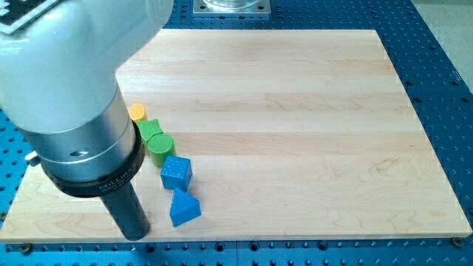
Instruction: Place the triangle above the green circle
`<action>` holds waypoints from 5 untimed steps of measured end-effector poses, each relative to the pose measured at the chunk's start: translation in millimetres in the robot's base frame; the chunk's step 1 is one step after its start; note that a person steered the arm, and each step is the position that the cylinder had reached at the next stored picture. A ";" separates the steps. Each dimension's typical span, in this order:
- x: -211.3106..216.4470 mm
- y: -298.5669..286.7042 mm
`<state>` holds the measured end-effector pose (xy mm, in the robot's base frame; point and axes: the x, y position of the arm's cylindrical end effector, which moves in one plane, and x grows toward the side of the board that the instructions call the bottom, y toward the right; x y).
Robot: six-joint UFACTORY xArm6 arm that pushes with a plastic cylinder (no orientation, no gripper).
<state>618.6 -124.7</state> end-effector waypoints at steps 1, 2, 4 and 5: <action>0.3 6.8; -0.6 44.8; -49.1 96.0; -98.5 111.1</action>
<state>520.0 -13.6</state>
